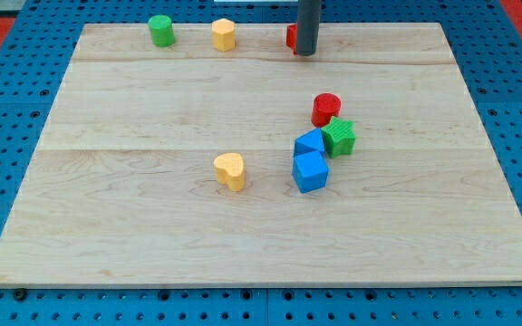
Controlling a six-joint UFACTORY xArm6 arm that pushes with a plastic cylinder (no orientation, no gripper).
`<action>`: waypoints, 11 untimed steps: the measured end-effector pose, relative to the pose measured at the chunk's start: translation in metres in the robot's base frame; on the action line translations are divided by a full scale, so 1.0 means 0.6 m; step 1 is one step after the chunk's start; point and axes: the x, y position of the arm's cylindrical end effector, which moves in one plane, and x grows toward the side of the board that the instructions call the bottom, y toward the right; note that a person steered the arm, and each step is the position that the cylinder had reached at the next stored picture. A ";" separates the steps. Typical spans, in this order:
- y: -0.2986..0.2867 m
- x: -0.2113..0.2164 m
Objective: Separate the red circle and the green star
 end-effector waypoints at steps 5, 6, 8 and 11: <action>-0.055 0.248; -0.012 0.267; 0.050 0.239; 0.058 0.135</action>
